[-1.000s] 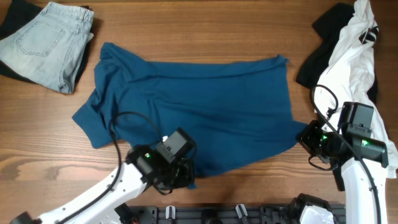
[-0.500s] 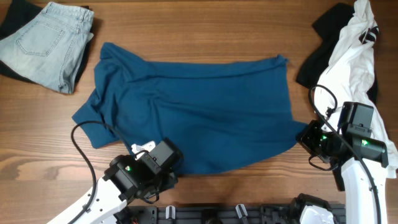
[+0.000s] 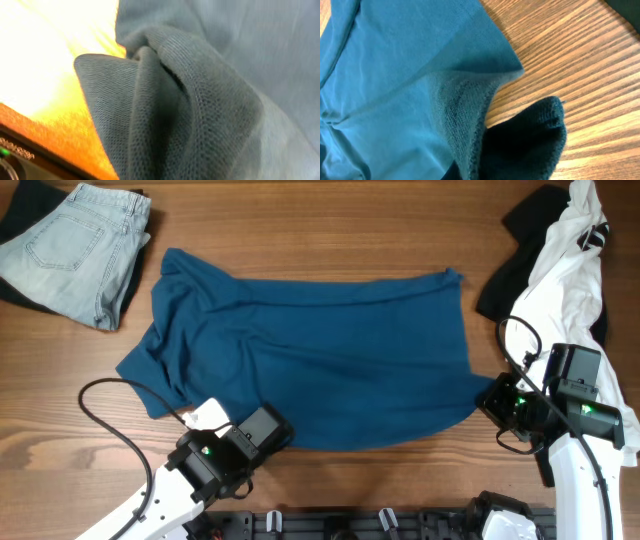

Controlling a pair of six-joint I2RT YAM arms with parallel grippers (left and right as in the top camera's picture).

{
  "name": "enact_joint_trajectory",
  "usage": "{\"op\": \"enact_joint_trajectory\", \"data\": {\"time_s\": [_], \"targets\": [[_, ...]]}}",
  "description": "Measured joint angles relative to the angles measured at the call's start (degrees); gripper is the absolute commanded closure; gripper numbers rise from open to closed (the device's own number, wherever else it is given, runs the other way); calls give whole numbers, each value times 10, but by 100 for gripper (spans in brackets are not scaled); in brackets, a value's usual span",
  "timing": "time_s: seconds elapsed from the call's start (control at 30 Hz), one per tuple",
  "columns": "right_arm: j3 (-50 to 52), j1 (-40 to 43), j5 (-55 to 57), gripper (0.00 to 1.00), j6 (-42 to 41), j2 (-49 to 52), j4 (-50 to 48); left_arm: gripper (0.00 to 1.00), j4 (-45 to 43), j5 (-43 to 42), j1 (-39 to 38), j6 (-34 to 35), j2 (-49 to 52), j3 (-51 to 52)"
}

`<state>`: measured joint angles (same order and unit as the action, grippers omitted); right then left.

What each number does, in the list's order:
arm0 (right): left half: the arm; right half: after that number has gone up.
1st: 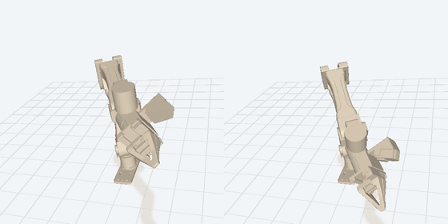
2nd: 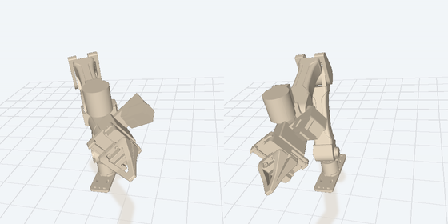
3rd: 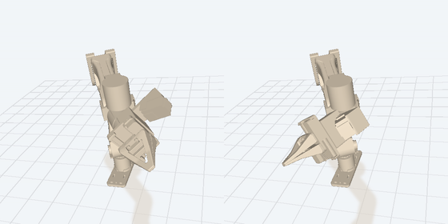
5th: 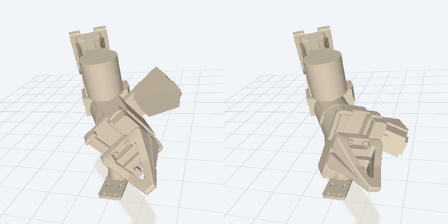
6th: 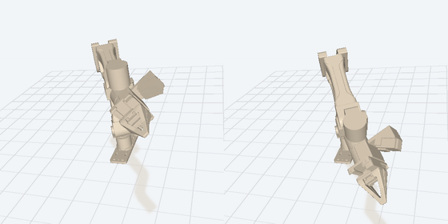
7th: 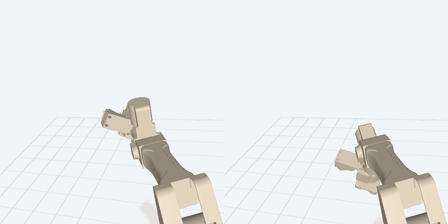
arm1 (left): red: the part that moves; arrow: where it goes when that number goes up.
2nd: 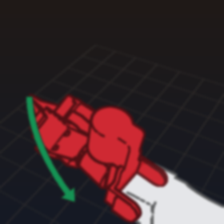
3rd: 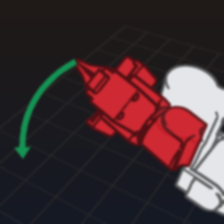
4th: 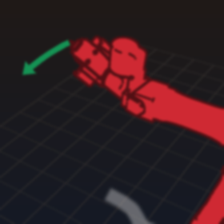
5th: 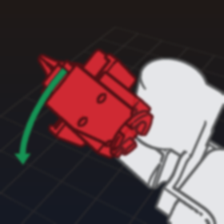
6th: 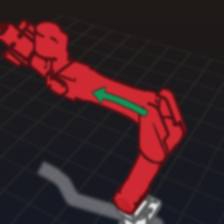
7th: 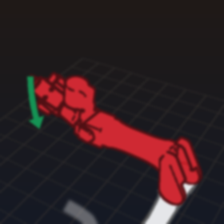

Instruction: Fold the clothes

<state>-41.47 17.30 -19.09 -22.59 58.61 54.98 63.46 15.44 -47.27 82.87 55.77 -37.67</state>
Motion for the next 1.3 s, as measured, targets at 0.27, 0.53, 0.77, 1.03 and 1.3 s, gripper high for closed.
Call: {"op": "enact_joint_trajectory", "data": {"time_s": [0.27, 0.53, 0.77, 1.03, 1.3], "targets": [[0, 0, 0, 96, 12, 0, -2, 96, 0, 92, 17, 38, 0, 0], [0, 0, -4, 96, 43, 0, -4, 96, -2, 126, 118, 48, 0, 0], [0, 0, -10, 96, 49, 0, -4, 96, -45, 135, 213, 39, 0, 0], [0, 0, -19, 96, 47, 0, 10, 96, -104, 135, 246, -13, 0, 0], [0, 0, -43, 96, 20, 0, 76, 96, -104, 134, 248, -23, -17, 0]]}}
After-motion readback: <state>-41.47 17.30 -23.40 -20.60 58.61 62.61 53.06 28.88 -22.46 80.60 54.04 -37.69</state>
